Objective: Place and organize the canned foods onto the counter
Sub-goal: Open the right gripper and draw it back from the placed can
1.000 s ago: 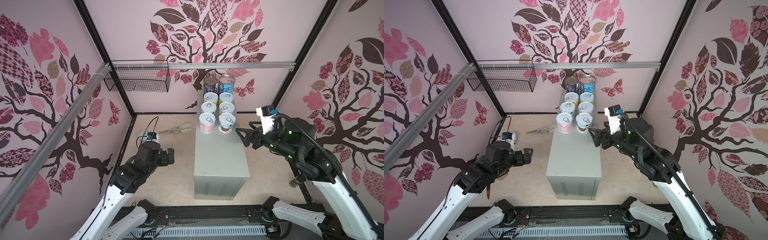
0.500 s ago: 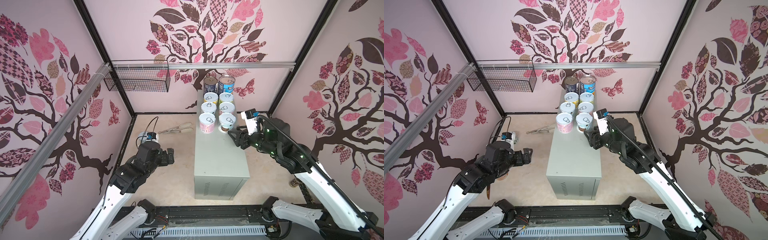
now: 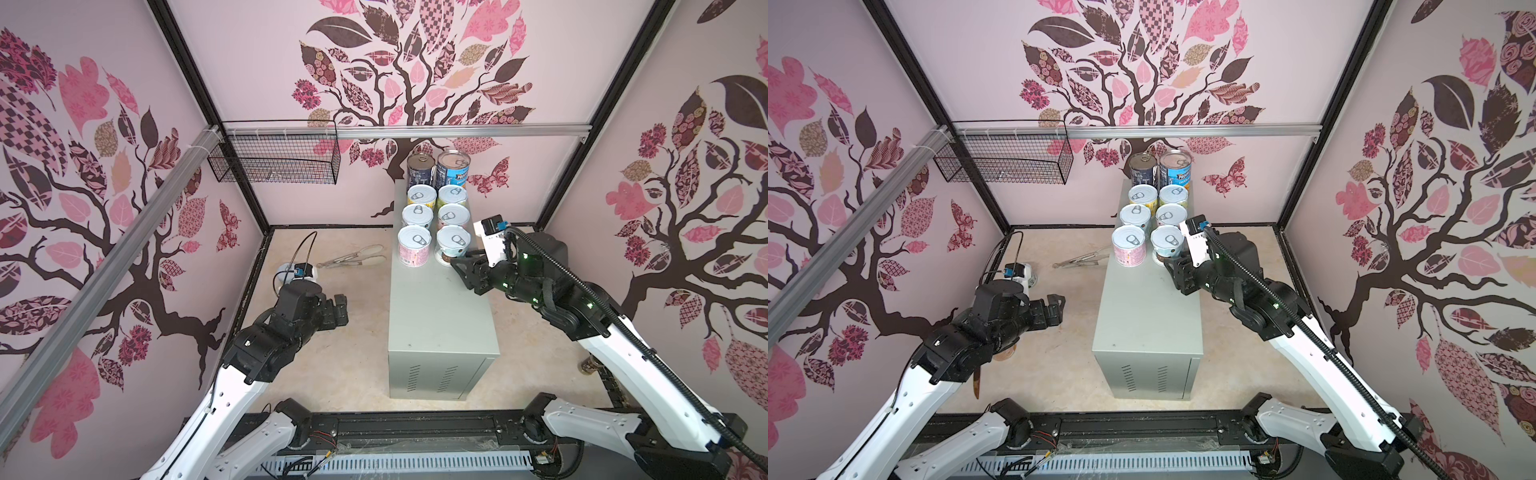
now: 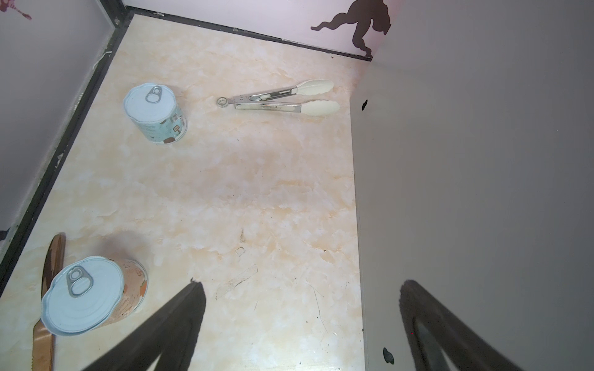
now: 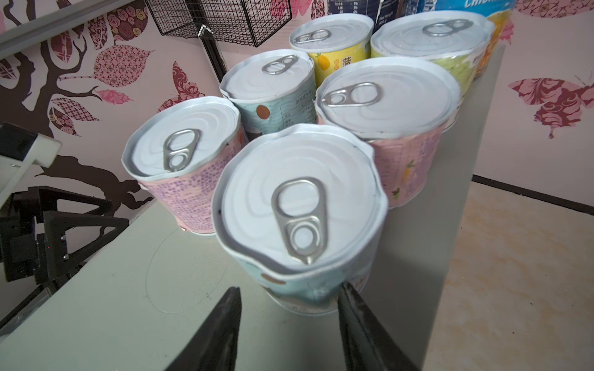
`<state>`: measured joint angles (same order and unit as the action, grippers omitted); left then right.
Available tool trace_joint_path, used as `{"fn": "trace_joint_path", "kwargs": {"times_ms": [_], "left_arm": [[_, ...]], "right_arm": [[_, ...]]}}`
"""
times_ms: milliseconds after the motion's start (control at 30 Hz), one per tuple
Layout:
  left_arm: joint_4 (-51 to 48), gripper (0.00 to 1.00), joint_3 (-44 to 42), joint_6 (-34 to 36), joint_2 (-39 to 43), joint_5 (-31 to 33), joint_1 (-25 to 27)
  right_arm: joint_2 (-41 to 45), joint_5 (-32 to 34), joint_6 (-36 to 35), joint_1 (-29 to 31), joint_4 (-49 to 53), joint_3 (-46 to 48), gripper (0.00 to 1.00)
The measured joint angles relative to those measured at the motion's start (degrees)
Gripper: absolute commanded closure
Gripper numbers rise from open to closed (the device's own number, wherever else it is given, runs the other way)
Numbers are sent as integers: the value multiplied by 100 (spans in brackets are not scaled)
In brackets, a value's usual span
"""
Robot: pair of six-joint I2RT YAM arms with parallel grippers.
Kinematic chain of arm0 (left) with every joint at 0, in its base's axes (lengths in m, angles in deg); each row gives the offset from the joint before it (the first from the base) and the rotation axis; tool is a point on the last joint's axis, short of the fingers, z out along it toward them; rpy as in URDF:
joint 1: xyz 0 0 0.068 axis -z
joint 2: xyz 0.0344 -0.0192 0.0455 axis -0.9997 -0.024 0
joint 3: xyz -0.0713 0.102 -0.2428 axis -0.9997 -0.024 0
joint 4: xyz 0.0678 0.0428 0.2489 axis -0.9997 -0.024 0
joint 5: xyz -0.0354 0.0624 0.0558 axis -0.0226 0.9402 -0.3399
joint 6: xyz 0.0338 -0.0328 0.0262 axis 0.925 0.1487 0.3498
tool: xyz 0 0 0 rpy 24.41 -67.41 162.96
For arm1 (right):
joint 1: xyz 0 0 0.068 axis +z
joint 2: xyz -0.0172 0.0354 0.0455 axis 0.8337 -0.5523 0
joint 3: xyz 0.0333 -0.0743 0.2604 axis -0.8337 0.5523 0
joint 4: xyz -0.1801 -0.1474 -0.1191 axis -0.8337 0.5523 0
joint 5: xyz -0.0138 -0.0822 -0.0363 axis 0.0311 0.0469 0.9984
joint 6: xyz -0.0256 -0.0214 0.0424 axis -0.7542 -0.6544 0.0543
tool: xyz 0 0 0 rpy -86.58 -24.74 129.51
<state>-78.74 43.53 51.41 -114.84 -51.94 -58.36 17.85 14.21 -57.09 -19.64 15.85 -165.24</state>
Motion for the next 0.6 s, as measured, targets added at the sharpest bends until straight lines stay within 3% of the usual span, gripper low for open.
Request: {"fn": "trace_joint_path", "kwargs": {"times_ms": [33, 233, 600], "left_arm": [[-2, 2, 0, 0, -15, -2, -15], [-17, 2, 2, -15, -197, -83, -232], [-85, 2, 50, -315, -640, 195, -446]], "right_arm": [[-9, 0, 0, 0, 2, -2, 49], [-24, 0, 0, 0, 11, -13, 23], [820, 304, 483, 0, 61, 175, 16]]}}
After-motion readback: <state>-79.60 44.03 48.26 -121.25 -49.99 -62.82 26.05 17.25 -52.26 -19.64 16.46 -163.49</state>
